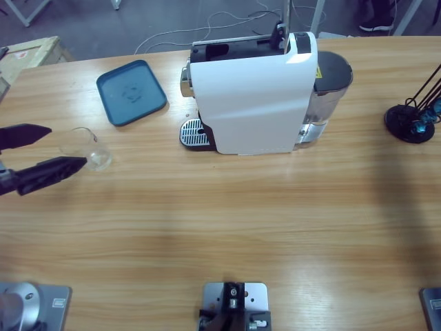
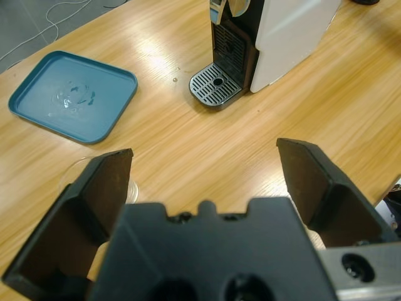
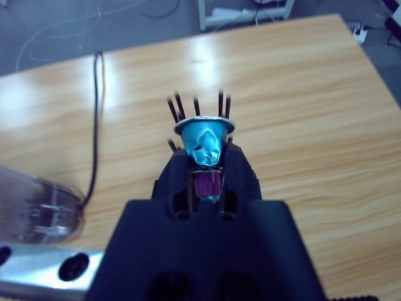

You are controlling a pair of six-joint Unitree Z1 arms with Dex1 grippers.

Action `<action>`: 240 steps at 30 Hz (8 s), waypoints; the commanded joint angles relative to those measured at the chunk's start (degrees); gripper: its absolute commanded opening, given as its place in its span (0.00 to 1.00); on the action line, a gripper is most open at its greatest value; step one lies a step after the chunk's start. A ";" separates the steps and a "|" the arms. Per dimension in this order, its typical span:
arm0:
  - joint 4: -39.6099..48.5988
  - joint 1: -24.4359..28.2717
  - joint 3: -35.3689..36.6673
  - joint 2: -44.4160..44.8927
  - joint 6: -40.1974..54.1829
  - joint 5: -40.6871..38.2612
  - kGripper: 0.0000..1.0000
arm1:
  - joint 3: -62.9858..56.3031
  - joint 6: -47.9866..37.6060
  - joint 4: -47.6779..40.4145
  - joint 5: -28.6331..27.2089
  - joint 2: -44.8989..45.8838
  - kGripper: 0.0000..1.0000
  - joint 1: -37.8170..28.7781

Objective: Pour coffee

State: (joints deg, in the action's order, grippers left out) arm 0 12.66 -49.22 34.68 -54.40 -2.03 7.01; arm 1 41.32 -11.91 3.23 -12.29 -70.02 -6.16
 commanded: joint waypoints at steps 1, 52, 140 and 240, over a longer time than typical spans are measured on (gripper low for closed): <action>-0.62 -0.53 -2.83 -0.41 -1.48 0.08 0.99 | 3.51 2.17 10.51 2.97 10.24 0.00 -6.06; 2.46 -0.53 2.39 -6.45 5.55 -3.75 0.99 | 55.96 47.15 27.53 17.99 -42.99 0.00 -39.46; 2.40 -0.53 0.90 -2.41 2.82 -5.16 0.99 | 37.08 -29.00 11.71 -8.94 -27.24 0.00 -40.87; 2.02 9.24 -4.32 -3.82 -9.59 13.17 0.99 | 9.10 -2.63 22.99 -8.66 3.47 1.00 -50.27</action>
State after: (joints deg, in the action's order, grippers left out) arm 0 17.68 -41.02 35.20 -54.07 -9.08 17.03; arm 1 68.61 -13.54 24.13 -22.23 -82.23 -55.28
